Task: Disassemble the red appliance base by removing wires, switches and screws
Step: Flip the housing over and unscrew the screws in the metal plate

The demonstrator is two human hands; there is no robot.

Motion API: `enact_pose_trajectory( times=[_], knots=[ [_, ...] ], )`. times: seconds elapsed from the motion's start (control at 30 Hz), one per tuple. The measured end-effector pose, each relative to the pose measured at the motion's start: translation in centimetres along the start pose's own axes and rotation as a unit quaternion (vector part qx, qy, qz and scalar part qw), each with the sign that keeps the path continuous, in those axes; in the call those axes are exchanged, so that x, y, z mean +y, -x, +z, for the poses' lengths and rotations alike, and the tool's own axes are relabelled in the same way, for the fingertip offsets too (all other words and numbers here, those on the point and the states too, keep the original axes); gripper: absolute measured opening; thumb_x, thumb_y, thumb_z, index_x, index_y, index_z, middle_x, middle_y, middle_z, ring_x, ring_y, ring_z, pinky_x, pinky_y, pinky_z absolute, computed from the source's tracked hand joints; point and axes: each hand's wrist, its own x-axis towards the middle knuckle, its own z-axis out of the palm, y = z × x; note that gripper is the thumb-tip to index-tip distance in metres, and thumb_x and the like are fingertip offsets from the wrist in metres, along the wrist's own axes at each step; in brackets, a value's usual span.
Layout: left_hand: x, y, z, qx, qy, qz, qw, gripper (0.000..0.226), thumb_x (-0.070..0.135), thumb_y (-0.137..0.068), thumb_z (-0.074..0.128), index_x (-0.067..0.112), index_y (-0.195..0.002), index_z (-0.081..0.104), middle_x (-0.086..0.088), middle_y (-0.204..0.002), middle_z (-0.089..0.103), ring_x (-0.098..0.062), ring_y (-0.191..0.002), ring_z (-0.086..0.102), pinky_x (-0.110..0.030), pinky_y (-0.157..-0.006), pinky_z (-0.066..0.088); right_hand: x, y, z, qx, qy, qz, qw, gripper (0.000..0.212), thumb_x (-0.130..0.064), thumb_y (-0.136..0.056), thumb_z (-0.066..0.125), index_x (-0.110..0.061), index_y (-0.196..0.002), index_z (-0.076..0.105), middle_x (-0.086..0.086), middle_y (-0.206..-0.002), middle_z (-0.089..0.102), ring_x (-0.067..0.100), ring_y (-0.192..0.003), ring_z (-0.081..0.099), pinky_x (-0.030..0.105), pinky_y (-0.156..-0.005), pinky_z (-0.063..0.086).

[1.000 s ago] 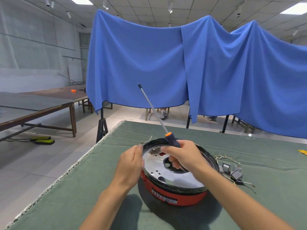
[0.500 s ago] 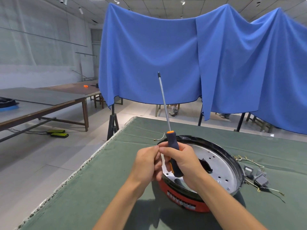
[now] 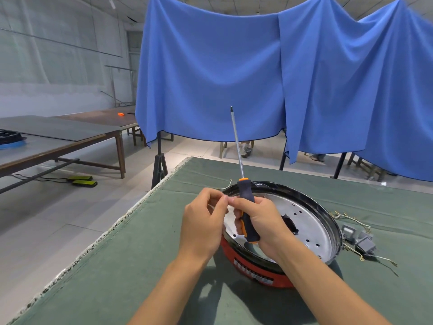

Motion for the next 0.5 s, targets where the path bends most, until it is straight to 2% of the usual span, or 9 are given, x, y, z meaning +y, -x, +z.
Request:
enact_pose_trajectory(
  times=[0.07, 0.13, 0.23, 0.33, 0.43, 0.5],
  knots=[
    [0.1, 0.1, 0.1, -0.011, 0.031, 0.004, 0.999, 0.012, 0.011, -0.088, 0.063, 0.02, -0.083, 0.068, 0.008, -0.07, 0.068, -0.018, -0.054, 0.063, -0.037, -0.049, 0.051, -0.1, -0.1, 0.0, 0.014, -0.031, 0.028, 0.999, 0.016, -0.008, -0.084, 0.068, -0.005, -0.072, 0.058, 0.001, -0.051, 0.051, 0.014, -0.037, 0.044, 0.021, -0.039, 0.038],
    [0.2, 0.1, 0.1, -0.02, 0.067, -0.015, 0.997, 0.014, 0.004, -0.087, 0.064, 0.016, -0.087, 0.071, 0.003, -0.072, 0.07, -0.019, -0.055, 0.064, -0.035, -0.048, 0.051, -0.2, -0.2, -0.1, 0.016, -0.06, 0.061, 0.996, 0.014, -0.009, -0.085, 0.067, -0.005, -0.076, 0.058, 0.0, -0.05, 0.05, 0.013, -0.037, 0.044, 0.02, -0.038, 0.038],
    [0.0, -0.1, 0.0, -0.018, 0.13, -0.056, 0.99, 0.012, -0.001, -0.085, 0.063, 0.007, -0.084, 0.073, -0.004, -0.065, 0.068, -0.021, -0.053, 0.062, -0.038, -0.045, 0.049, -0.2, -0.1, -0.3, -0.001, -0.057, 0.096, 0.994, 0.01, -0.012, -0.085, 0.067, -0.004, -0.084, 0.061, 0.0, -0.05, 0.05, 0.012, -0.038, 0.045, 0.02, -0.039, 0.038],
    [-0.3, -0.4, -0.2, -0.02, 0.159, -0.081, 0.984, 0.01, -0.001, -0.085, 0.064, 0.004, -0.081, 0.071, -0.006, -0.061, 0.066, -0.019, -0.051, 0.06, -0.033, -0.045, 0.049, 0.0, 0.0, -0.4, -0.008, -0.046, 0.106, 0.993, 0.012, -0.014, -0.085, 0.068, -0.003, -0.087, 0.063, 0.001, -0.051, 0.051, 0.012, -0.039, 0.046, 0.021, -0.039, 0.038],
    [-1.2, -0.9, -0.7, 0.031, 0.137, -0.106, 0.984, 0.01, 0.002, -0.084, 0.066, 0.005, -0.075, 0.066, -0.004, -0.056, 0.062, -0.017, -0.05, 0.061, -0.029, -0.042, 0.049, 0.1, 0.2, -0.3, 0.014, -0.006, 0.08, 0.997, 0.013, -0.015, -0.085, 0.069, -0.004, -0.08, 0.065, 0.002, -0.052, 0.053, 0.013, -0.038, 0.047, 0.021, -0.039, 0.038],
    [-2.7, -1.4, -1.3, 0.077, 0.047, -0.103, 0.991, 0.013, 0.008, -0.085, 0.067, 0.01, -0.072, 0.065, -0.001, -0.057, 0.063, -0.017, -0.053, 0.063, -0.033, -0.047, 0.053, 0.2, 0.2, -0.3, 0.042, 0.041, 0.051, 0.997, 0.014, -0.014, -0.085, 0.07, -0.005, -0.076, 0.063, 0.001, -0.051, 0.054, 0.014, -0.037, 0.047, 0.021, -0.039, 0.038]
  ],
)
